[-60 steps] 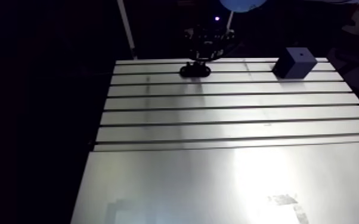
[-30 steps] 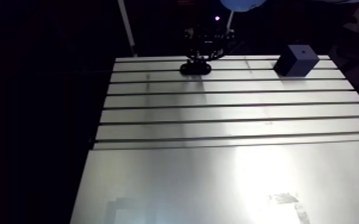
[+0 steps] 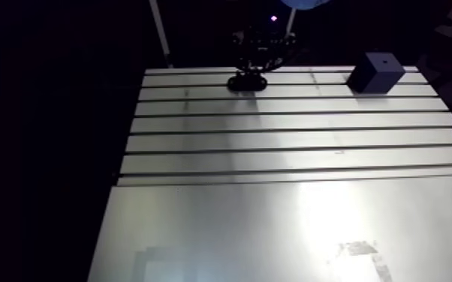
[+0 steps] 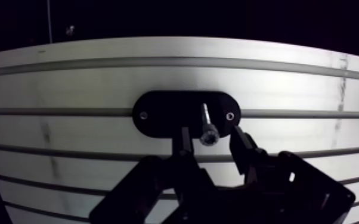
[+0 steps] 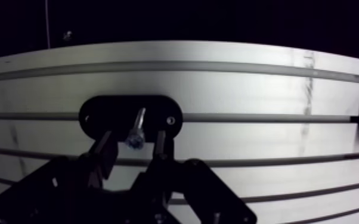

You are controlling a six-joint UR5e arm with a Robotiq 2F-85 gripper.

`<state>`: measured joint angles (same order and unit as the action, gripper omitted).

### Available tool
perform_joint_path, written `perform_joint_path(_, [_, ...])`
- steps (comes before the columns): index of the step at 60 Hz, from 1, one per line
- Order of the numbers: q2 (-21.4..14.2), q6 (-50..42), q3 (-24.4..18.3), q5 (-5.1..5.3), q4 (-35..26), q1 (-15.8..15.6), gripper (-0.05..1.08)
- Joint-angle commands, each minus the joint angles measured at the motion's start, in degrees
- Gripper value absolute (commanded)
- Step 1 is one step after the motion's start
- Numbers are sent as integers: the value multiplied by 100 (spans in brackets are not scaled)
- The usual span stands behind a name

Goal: Pick up the M10 bolt and insert it into the hole until fully seated.

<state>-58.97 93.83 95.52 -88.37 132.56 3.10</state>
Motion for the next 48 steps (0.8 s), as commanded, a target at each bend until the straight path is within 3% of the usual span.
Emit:
perform_joint_path(1, [47, 0, -45, 1, 3, -27, 54])
perform_joint_path(48, [66, 0, -56, -1, -6, -20, 58])
